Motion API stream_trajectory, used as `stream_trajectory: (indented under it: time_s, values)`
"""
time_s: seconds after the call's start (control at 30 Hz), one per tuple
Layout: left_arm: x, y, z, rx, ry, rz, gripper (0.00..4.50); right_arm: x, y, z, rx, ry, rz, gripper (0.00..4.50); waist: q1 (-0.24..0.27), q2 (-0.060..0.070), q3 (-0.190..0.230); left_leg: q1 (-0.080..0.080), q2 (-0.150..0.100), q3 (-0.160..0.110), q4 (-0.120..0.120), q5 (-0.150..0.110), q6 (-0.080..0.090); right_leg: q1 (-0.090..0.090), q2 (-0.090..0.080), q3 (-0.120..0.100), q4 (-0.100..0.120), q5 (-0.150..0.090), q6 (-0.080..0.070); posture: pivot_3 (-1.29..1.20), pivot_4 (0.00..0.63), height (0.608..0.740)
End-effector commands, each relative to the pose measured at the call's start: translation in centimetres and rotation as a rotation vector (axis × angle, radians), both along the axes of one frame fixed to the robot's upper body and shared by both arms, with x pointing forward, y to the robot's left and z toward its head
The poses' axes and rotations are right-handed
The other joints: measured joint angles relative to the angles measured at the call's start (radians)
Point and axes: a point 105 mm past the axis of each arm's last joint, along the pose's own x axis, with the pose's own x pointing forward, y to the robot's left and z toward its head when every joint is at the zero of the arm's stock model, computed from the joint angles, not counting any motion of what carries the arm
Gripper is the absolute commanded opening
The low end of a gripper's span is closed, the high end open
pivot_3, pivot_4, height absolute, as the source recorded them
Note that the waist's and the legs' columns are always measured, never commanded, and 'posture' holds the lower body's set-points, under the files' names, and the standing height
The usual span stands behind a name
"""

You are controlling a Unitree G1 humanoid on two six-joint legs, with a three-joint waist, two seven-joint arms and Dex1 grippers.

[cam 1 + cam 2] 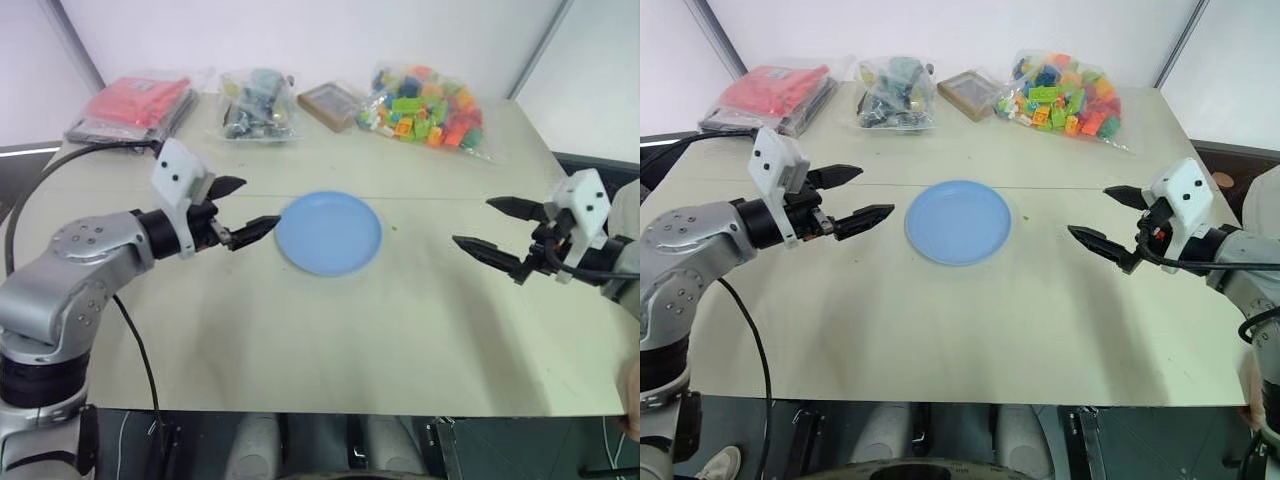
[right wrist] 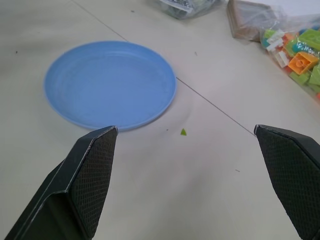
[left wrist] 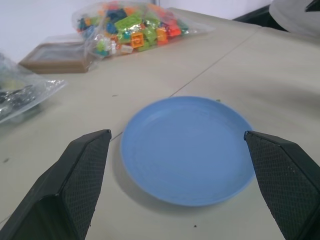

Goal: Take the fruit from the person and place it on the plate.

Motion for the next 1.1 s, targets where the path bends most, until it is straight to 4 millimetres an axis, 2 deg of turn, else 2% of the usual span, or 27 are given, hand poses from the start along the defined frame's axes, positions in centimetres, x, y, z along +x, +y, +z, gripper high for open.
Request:
stream_trajectory:
  time_s: [0.03, 1.1]
  values:
    - [-0.1, 0.4, 1.0, -0.007, -0.054, 0.014, 4.46, -0.4, 0.4, 1.6, 0.012, -0.056, 0.020, 4.50, 0.000, 0.000, 0.000, 0.000, 0.000, 0.000, 0.000, 0.000, 0.000, 0.000, 0.000, 0.000, 0.000, 0.000, 0.000, 0.00, 0.150, 0.731]
    - [-0.3, -0.7, 1.4, -0.048, -0.056, -0.025, 4.46, -0.5, 0.6, 1.3, 0.021, -0.050, 0.018, 4.50, 0.000, 0.000, 0.000, 0.000, 0.000, 0.000, 0.000, 0.000, 0.000, 0.000, 0.000, 0.000, 0.000, 0.000, 0.000, 0.00, 0.150, 0.731]
